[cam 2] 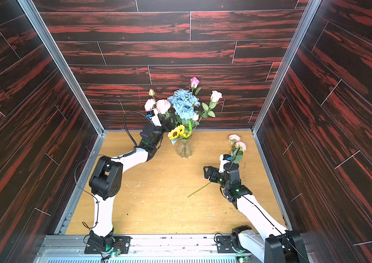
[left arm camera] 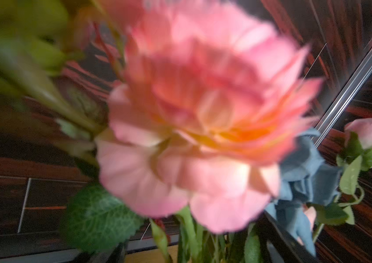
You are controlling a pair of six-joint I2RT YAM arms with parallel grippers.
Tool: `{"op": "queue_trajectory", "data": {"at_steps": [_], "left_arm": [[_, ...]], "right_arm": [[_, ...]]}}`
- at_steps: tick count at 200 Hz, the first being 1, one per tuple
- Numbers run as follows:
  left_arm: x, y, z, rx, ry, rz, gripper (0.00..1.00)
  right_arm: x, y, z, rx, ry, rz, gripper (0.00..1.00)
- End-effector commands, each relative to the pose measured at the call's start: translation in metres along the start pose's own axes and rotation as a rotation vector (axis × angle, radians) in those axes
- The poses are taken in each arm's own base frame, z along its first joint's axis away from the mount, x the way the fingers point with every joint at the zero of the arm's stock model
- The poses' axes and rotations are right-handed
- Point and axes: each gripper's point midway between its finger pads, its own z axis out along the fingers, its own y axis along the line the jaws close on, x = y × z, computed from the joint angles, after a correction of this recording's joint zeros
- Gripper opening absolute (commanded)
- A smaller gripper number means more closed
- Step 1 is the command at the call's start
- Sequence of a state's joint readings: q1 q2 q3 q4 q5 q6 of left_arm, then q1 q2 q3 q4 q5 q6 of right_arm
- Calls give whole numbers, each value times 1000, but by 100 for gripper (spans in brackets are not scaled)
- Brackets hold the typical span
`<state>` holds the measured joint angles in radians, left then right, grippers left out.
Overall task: Pick out pink flowers from the vase
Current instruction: Pick up the flower from the vase.
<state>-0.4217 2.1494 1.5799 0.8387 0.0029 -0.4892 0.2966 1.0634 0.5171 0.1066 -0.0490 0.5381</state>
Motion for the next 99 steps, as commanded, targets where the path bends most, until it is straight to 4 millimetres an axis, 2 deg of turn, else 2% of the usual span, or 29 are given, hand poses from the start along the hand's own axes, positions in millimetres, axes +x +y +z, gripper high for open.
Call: {"op": "queue_trajectory", "data": {"at_steps": [1, 34, 68, 99], "left_arm": [[-5, 3, 9, -27, 7, 7, 79], [-5, 2, 5, -29, 12, 9, 64], [-18, -3, -3, -28, -13, 27, 44], [-35, -12, -6, -17, -29, 49, 37]], "right_arm": [[-3, 3, 1, -6, 2, -5, 87], [-3, 4, 1, -6, 2, -6, 87], [-2, 4, 1, -9, 5, -4, 87], [-3, 5, 1, -15, 4, -5, 86]]}}
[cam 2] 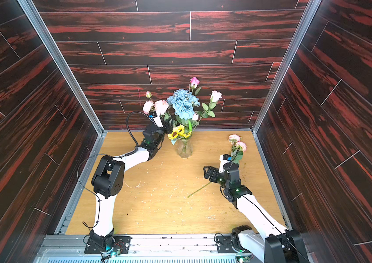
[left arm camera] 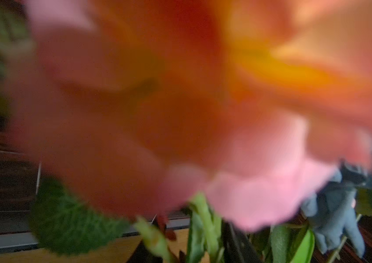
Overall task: Pick out pink flowers from the vase
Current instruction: Pick up the flower from the vase.
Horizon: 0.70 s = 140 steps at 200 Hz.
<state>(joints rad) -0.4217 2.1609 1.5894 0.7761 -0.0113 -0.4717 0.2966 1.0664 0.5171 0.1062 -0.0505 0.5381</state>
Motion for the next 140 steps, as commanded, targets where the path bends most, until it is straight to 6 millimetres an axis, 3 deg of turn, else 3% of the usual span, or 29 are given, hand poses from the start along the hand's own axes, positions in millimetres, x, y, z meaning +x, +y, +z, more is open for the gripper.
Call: {"op": "queue_trajectory", "data": {"at_steps": [1, 71, 114, 140], "left_arm": [[-51, -22, -11, 24, -81, 30, 37], [-80, -47, -14, 95, -110, 25, 30], [-98, -59, -20, 118, -123, 44, 15], [-107, -64, -24, 123, -134, 64, 14]], "right_arm": [[-3, 5, 0, -14, 1, -5, 87], [-3, 5, 0, -15, 4, -7, 86], [-3, 7, 0, -22, 5, -7, 86], [-3, 7, 0, -22, 7, -7, 86]]}}
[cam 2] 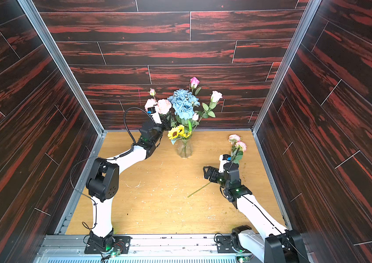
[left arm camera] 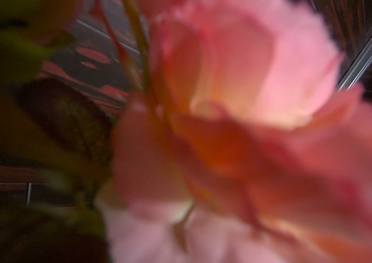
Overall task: Pick out pink flowers from the vase
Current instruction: Pick up the flower from the vase.
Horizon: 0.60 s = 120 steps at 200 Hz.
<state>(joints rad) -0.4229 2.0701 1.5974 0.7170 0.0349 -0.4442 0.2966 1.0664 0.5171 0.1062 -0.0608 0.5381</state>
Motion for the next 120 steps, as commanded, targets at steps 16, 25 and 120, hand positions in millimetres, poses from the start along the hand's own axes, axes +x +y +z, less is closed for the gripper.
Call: {"op": "queue_trajectory", "data": {"at_steps": [16, 25, 120], "left_arm": [[-76, -37, -13, 67, -124, 48, 14], [-79, -39, -13, 70, -125, 51, 14], [-139, -81, -34, 163, -174, 69, 14]], "right_arm": [[-4, 6, 0, -15, 2, -7, 86], [-4, 5, 1, -14, 3, -8, 86], [-3, 6, 1, -17, 7, -9, 86]]}}
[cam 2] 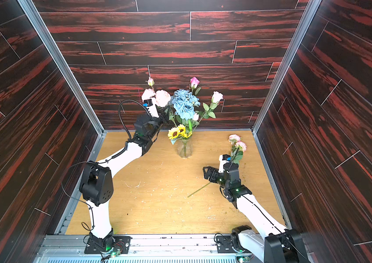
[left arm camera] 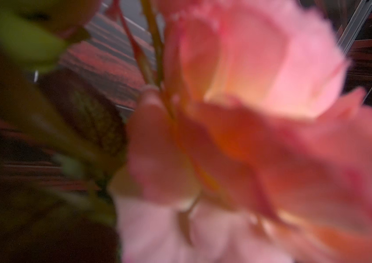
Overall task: Pick out pink flowers from the vase
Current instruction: Pick up the flower from the vase.
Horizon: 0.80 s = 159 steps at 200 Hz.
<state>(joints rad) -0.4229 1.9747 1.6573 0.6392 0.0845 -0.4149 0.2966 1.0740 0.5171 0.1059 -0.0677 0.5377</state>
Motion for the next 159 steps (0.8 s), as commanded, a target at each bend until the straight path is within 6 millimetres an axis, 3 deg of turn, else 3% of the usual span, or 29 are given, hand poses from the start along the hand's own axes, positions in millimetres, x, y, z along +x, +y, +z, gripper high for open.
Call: {"op": "queue_trajectory", "data": {"at_steps": [1, 51, 58, 61, 66, 95, 128, 159], "left_arm": [[-82, -42, -18, 86, -123, 38, 14], [-125, -68, -41, 120, -139, 76, 14], [-123, -69, -41, 125, -131, 77, 14], [-138, -77, -49, 137, -155, 80, 14], [-145, -81, -53, 144, -167, 82, 14], [-170, -98, -73, 182, -193, 83, 14], [-190, -115, -95, 218, -201, 92, 14], [-196, -124, -107, 234, -180, 106, 14]], "right_arm": [[-5, 6, 0, -14, -4, -9, 86], [-6, 5, -1, -5, -9, -18, 86], [-7, 5, -1, -5, -12, -18, 86], [-7, 5, -1, -5, -12, -19, 86], [-7, 4, -1, -4, -12, -19, 86], [-8, 4, -2, -4, -17, -22, 86], [-10, 8, -6, -20, -37, -32, 86], [-15, 17, -14, -62, -70, -47, 86]]}}
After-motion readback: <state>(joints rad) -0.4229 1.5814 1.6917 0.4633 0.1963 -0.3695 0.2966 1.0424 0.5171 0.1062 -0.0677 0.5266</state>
